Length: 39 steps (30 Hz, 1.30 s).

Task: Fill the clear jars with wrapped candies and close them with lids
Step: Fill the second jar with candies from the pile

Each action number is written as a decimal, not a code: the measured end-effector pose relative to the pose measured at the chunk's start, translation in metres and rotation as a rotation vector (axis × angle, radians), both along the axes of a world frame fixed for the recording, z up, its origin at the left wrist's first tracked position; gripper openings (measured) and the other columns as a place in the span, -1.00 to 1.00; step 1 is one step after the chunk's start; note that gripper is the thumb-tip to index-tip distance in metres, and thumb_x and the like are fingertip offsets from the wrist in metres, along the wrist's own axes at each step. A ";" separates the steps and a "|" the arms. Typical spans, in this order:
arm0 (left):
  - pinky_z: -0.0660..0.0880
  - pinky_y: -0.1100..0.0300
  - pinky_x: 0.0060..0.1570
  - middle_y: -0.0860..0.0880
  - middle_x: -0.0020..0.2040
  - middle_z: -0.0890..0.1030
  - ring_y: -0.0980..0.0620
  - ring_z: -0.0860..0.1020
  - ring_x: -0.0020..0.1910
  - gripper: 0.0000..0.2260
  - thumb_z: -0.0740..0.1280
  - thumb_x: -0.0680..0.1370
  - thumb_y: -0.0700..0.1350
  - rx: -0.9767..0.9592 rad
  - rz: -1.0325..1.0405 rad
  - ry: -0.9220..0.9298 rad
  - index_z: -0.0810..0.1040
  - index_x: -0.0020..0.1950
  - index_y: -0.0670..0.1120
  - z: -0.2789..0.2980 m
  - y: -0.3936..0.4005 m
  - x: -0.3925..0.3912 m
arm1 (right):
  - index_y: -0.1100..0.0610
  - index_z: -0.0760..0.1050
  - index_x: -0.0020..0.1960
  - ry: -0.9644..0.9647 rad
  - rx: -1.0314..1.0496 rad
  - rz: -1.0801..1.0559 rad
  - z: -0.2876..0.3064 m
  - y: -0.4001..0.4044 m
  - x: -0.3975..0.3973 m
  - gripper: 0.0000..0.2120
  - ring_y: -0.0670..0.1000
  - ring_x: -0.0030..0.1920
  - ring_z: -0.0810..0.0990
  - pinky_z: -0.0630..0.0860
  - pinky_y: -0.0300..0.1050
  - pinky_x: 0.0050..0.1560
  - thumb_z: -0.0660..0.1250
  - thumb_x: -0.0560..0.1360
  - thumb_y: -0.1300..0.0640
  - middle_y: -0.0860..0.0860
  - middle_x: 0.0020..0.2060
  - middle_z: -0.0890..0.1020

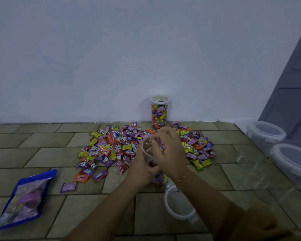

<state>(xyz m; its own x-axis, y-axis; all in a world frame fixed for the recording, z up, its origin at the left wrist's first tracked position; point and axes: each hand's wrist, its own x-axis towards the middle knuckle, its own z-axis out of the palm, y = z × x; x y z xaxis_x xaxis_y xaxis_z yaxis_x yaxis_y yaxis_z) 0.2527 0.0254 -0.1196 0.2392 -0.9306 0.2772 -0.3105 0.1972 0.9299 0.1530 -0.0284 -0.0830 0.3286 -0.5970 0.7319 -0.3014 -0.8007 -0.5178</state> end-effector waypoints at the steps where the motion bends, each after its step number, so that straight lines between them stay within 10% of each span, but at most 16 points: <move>1: 0.50 0.36 0.00 0.12 0.17 0.50 0.25 0.53 0.13 -0.28 0.46 0.38 -0.32 0.000 -0.002 -0.002 0.19 0.43 -0.06 -0.002 -0.001 0.001 | 0.15 0.55 -0.06 0.001 -0.007 0.002 0.000 0.000 0.000 -0.78 -0.10 -0.09 0.44 0.41 -0.30 -0.14 0.17 0.49 0.07 0.00 -0.05 0.49; 10: 0.50 0.23 0.15 0.22 0.21 0.48 0.20 0.49 0.23 -0.17 0.62 0.23 -0.07 -0.014 0.084 0.112 0.24 0.37 0.16 -0.010 -0.004 -0.004 | 0.05 0.38 0.19 -0.293 0.222 -0.089 -0.029 -0.011 -0.030 -0.66 -0.07 0.14 0.42 0.34 -0.28 0.17 0.18 0.51 -0.10 -0.02 0.08 0.45; 22: 0.46 0.12 0.24 0.29 0.23 0.41 0.17 0.46 0.27 -0.09 0.59 0.07 0.25 -0.032 0.197 0.104 0.17 0.30 0.37 -0.014 -0.028 0.003 | 0.05 0.20 0.46 0.507 0.590 -0.498 -0.084 -0.094 -0.092 -0.26 0.13 0.42 0.19 0.19 0.06 0.40 0.21 0.43 -0.34 0.11 0.41 0.30; 27: 0.39 0.38 0.16 0.30 0.22 0.43 0.33 0.43 0.23 -0.07 0.63 0.10 0.14 0.012 0.163 0.030 0.11 0.26 0.45 -0.020 -0.030 0.006 | -0.04 0.09 0.50 0.724 0.596 -0.503 -0.085 -0.104 -0.088 -0.22 0.17 0.49 0.05 0.06 0.20 0.43 0.10 0.42 -0.43 0.07 0.49 0.13; 34: 0.32 0.60 -0.04 0.19 0.16 0.49 0.20 0.47 0.14 -0.22 0.58 0.16 0.12 0.150 0.192 -0.112 0.29 0.28 0.12 -0.048 -0.025 0.007 | 0.04 0.37 0.33 0.673 0.455 -0.519 -0.096 -0.096 -0.082 -0.50 0.15 0.37 0.29 0.30 0.08 0.31 0.24 0.49 -0.20 0.07 0.29 0.44; 39: 0.33 0.46 0.03 0.11 0.26 0.48 0.17 0.46 0.18 -0.13 0.56 0.17 0.16 0.174 0.194 -0.148 0.28 0.40 0.01 -0.051 -0.026 0.007 | 0.20 0.52 -0.04 0.521 0.313 -0.431 -0.099 -0.085 -0.083 -0.81 0.26 -0.13 0.55 0.46 0.01 -0.22 0.41 0.36 0.25 0.20 -0.16 0.60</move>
